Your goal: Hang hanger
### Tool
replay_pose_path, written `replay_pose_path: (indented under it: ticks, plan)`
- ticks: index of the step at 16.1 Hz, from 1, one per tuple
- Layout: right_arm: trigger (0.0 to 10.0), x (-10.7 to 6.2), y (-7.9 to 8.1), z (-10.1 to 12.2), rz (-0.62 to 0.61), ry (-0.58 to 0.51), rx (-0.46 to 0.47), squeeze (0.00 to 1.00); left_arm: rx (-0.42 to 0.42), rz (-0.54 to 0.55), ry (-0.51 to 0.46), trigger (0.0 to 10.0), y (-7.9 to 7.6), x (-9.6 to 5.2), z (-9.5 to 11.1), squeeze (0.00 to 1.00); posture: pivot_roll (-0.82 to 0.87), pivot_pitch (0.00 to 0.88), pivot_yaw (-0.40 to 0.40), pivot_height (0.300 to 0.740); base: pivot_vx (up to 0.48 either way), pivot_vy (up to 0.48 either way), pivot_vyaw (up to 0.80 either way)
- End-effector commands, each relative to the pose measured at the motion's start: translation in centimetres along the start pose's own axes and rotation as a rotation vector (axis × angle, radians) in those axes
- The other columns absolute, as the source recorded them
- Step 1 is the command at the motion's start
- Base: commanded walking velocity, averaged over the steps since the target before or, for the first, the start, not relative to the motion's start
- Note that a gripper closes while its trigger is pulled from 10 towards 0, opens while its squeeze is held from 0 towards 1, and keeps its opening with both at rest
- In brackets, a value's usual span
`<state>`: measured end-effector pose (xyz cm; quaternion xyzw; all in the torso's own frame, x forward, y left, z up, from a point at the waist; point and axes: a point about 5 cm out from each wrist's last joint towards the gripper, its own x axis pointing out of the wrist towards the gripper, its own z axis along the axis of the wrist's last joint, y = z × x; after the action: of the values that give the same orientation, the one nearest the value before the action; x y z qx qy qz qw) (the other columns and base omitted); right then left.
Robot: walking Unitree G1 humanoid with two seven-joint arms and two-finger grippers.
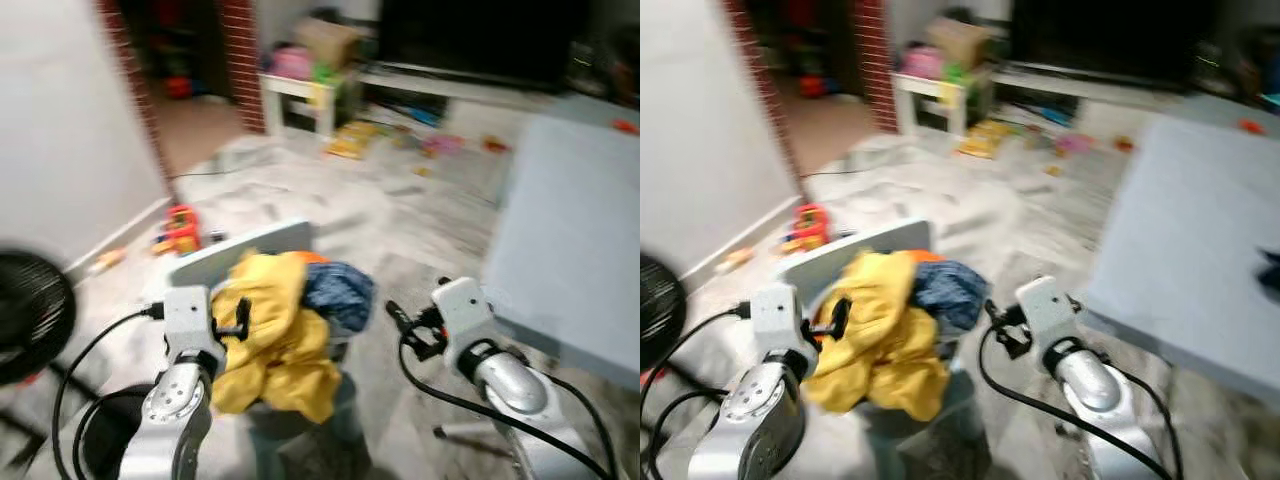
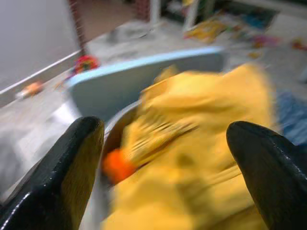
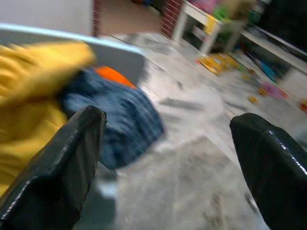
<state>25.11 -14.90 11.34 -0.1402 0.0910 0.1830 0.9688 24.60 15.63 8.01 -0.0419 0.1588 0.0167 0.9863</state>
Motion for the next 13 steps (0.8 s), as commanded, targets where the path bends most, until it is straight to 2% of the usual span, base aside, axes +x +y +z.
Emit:
replay_pose_path:
  ticks: [1,3,5,8,13]
  plan:
    - [10.0,-0.1,-0.1,0.1,0.000,-0.003,0.000,0.00,0.012,-0.015,0.027,10.0,-0.1,0.4,0.0,0.00,-0.19,0.000,0.024,0.740,0.000,0.000,0.00]
    - [10.0,-0.1,-0.1,0.0,-0.004,0.005,-0.001,0.00,0.014,-0.078,0.076,10.0,-0.7,1.1,-0.3,0.00,-0.19,0.001,0.024,0.740,0.000,0.000,0.00]
    - [10.0,-0.2,0.1,0.1,-0.005,0.003,-0.006,0.00,0.022,-0.132,0.112,10.0,-1.0,2.5,0.2,0.00,-0.21,0.006,0.026,0.740,0.000,0.000,0.00]
    - [10.0,-0.3,-0.2,0.2,-0.021,0.006,-0.010,0.00,0.038,-0.163,0.129,10.0,-1.1,3.4,0.5,0.00,-0.22,0.015,0.030,0.740,0.000,0.000,0.00]
    - [10.0,-1.3,-0.2,0.3,-0.034,0.022,-0.006,0.00,0.076,-0.230,0.158,10.0,-2.8,5.8,0.5,0.00,-0.26,0.052,0.036,0.740,0.000,0.000,0.00]
